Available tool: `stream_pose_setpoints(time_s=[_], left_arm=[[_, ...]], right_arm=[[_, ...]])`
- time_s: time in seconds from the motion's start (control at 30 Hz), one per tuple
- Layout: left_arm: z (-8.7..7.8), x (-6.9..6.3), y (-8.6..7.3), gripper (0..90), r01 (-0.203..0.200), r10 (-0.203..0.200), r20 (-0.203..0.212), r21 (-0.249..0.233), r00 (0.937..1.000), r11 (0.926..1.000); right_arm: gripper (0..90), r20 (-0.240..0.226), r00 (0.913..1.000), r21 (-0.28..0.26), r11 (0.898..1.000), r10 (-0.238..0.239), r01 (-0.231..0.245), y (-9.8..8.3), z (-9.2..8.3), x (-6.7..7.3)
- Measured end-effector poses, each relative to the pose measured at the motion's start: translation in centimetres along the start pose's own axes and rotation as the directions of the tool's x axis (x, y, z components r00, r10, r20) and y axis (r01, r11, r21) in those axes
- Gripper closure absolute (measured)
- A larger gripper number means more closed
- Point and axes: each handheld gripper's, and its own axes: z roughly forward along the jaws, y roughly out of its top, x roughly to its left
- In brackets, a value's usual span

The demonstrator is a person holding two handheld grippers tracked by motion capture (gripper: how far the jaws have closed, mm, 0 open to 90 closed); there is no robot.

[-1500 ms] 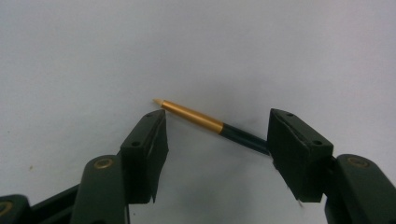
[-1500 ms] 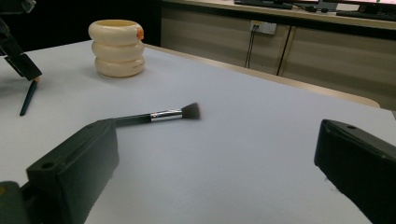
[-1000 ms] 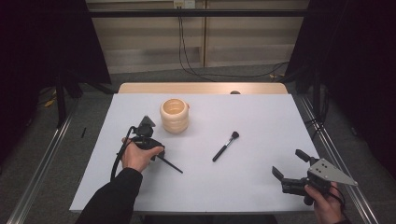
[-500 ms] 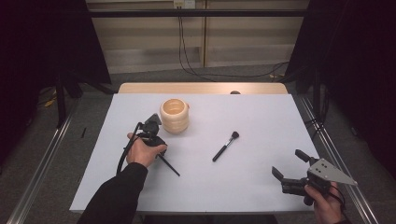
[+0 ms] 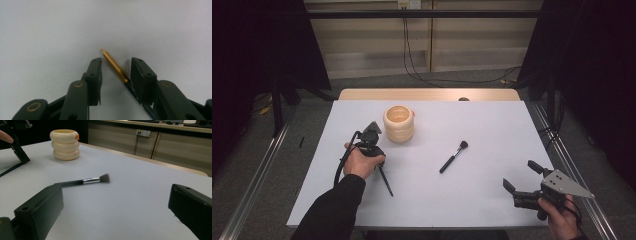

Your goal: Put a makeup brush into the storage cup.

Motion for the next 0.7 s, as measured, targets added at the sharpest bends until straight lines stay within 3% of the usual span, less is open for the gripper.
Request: stream_pose_setpoints(time_s=[0.13, 0.27, 0.47, 0.57, 0.6, 0.67, 0.7], left_arm=[[0.04, -0.03, -0.11, 61.0, 0.009, -0.009, 0.007, 0.002, 0.9999, 1.0], [0.13, -0.4, -0.24, 67.4, -0.033, 0.033, -0.04, -0.001, 0.9987, 0.9994], [0.04, -0.19, -0.5, 74.1, -0.079, 0.078, -0.044, -0.008, 0.996, 0.9969], [0.13, -0.29, -0.54, 75.4, -0.078, 0.077, -0.044, -0.015, 0.9961, 0.9969], [0.08, -0.22, -0.54, 76.8, -0.112, 0.112, -0.046, -0.008, 0.9927, 0.9936], [0.06, -0.32, -0.6, 83.9, -0.111, 0.111, -0.04, -0.005, 0.9931, 0.9938], [0.15, -0.53, -0.67, 84.2, -0.13, 0.13, -0.05, -0.011, 0.9903, 0.9914]], right_arm=[[0.0, 0.0, 1.0, -0.003, 1.0, -0.001, 0.001, 0.0, 0.05, 0.02], [0.0, -0.005, 1.0, -0.002, 1.0, -0.002, 0.002, -0.01, 0.05, 0.0], [0.0, 0.005, 1.0, 0.0, 1.0, 0.003, -0.003, 0.02, -0.01, 0.02], [0.0, 0.002, 1.0, -0.005, 1.0, 0.002, -0.002, 0.04, -0.04, 0.0], [0.0, -0.002, 1.0, -0.001, 1.0, 0.007, -0.007, 0.02, -0.02, 0.01], [0.0, 0.0, 1.0, 0.001, 1.0, 0.005, -0.005, 0.03, -0.04, 0.03], [0.0, 0.001, 1.0, -0.003, 1.0, 0.001, -0.001, 0.02, -0.04, 0.03]])
